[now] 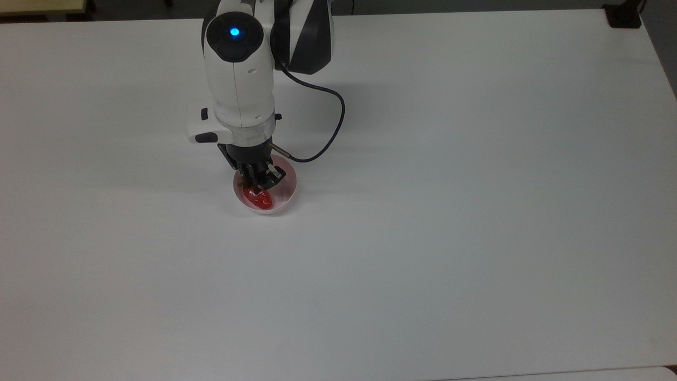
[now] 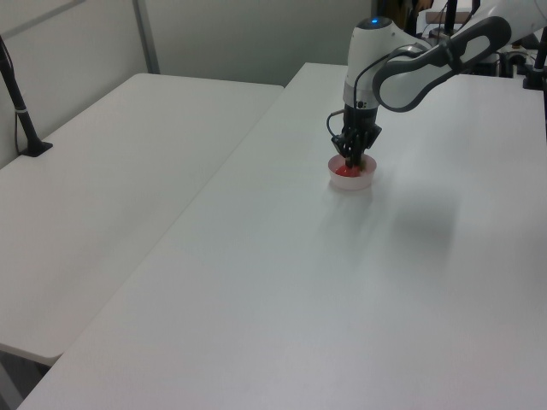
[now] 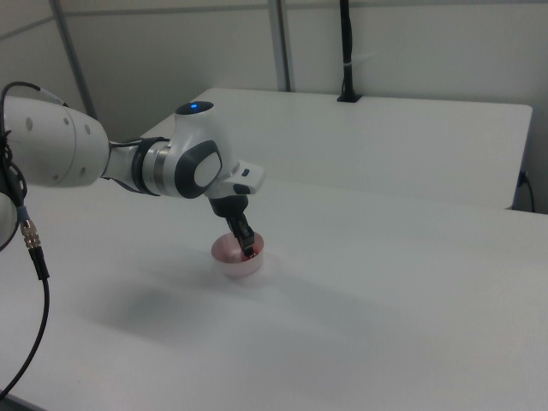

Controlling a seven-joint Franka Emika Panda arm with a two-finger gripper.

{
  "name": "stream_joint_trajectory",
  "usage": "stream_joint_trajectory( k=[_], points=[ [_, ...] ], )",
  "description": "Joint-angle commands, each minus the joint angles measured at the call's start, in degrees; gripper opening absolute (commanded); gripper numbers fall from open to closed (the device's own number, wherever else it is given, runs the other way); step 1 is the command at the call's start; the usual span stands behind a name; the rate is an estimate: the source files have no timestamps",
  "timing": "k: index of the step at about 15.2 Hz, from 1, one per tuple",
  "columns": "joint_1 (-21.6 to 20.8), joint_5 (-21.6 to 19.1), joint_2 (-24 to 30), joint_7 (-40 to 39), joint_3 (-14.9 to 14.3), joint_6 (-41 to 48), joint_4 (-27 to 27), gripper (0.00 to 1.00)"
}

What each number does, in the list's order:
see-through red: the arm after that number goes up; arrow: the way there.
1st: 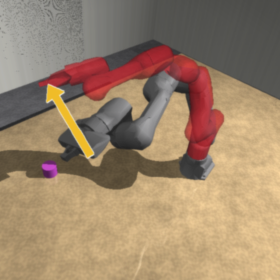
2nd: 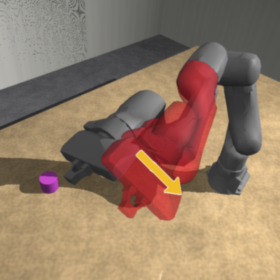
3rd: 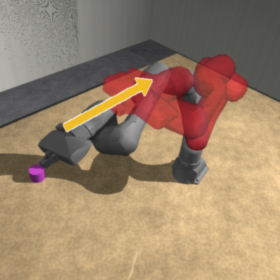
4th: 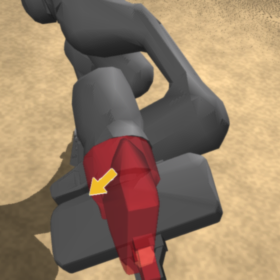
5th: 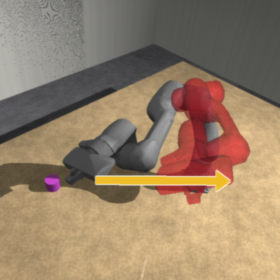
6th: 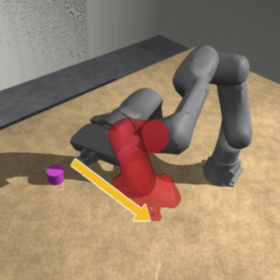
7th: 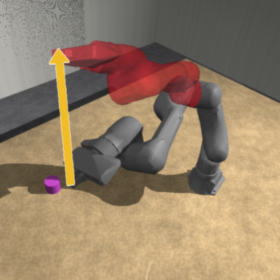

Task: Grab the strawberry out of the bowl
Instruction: 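Close the gripper on the red strawberry inside the bowl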

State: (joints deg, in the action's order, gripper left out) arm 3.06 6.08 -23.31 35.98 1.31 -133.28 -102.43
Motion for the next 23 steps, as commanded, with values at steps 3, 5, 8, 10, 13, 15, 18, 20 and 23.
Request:
stream_joint_trajectory(
  k=[3, 5, 8, 10, 13, 15, 18, 20, 23],
  points=[
    [0.1, 1.9, -1.2, -1.3, -0.1, -0.7, -0.5, 0.79],
    [0.2, 3.9, -1.3, -1.3, -0.1, -0.5, -0.6, 0.9],
    [0.1, 5.0, -1.5, -4.1, -0.1, -0.3, -0.7, 0.91],
    [0.0, 5.3, -1.8, -4.9, -0.1, -0.2, -0.9, 0.91],
    [0.0, 6.3, -2.4, -5.0, -0.1, -0.2, -1.0, 0.73],
    [0.1, 6.4, -2.4, -5.1, 0.0, -0.4, -0.9, 0.41],
    [0.2, 6.2, -2.3, -5.1, 0.0, -0.4, -0.8, 0.22],
    [0.4, 6.1, -2.0, -5.0, 0.0, -0.4, -0.7, 0.19],
    [0.7, 5.8, -1.5, -5.0, 0.0, -0.1, -0.6, 0.12]
  ],
)
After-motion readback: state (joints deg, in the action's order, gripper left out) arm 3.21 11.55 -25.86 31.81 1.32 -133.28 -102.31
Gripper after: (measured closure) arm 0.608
